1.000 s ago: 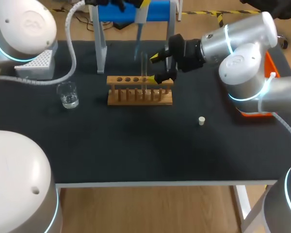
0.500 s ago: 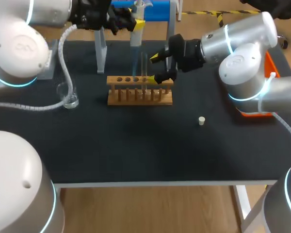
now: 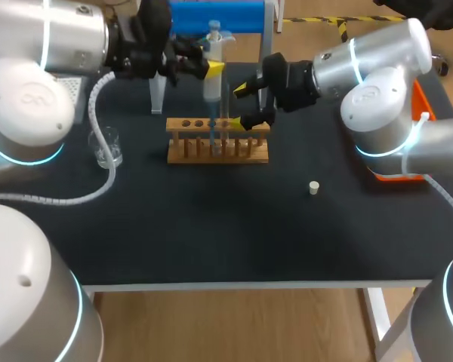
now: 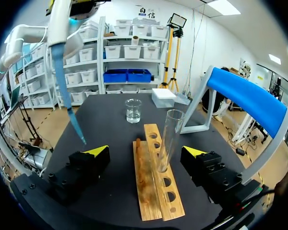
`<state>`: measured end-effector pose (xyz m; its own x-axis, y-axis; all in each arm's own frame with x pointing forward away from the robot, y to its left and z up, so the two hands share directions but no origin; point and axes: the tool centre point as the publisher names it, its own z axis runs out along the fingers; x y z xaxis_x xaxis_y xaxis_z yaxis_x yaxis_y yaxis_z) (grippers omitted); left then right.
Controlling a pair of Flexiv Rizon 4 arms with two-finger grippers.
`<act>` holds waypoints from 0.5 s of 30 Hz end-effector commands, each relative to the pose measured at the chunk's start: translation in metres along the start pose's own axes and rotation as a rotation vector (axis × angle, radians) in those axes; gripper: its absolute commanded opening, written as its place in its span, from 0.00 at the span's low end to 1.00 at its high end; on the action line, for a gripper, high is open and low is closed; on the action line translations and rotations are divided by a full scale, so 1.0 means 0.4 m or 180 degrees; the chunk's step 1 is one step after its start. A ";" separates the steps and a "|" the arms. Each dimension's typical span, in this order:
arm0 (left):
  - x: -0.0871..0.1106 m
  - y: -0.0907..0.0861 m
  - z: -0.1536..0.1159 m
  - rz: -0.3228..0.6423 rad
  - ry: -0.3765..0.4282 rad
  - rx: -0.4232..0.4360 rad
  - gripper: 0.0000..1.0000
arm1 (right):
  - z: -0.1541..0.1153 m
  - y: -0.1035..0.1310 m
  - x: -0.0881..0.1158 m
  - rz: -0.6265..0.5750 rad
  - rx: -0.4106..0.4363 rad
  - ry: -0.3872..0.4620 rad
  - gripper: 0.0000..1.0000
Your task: Invert the test tube, pick up the pipette, mount the tip to pipette, aspirate from beaker and dispense into the tube, eject the tip, return the pipette, and cap with the stopper.
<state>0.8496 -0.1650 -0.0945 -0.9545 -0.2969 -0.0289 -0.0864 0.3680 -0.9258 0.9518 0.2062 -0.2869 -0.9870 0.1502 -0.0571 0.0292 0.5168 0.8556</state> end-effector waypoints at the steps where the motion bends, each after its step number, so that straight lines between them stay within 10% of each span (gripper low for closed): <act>1: 0.018 0.031 0.009 0.0013 0.0059 0.0148 0.00 | -0.001 -0.001 -0.001 0.0000 0.0003 0.0004 1.00; 15: 0.058 0.064 0.045 0.0051 0.0251 0.0143 0.00 | -0.001 -0.001 -0.001 0.0000 0.0003 0.0004 1.00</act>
<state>0.8293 -0.1774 -0.1239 -0.9749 -0.2221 -0.0150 -0.0626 0.3383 -0.9390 0.9518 0.2062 -0.2869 -0.9870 0.1503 -0.0571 0.0292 0.5168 0.8556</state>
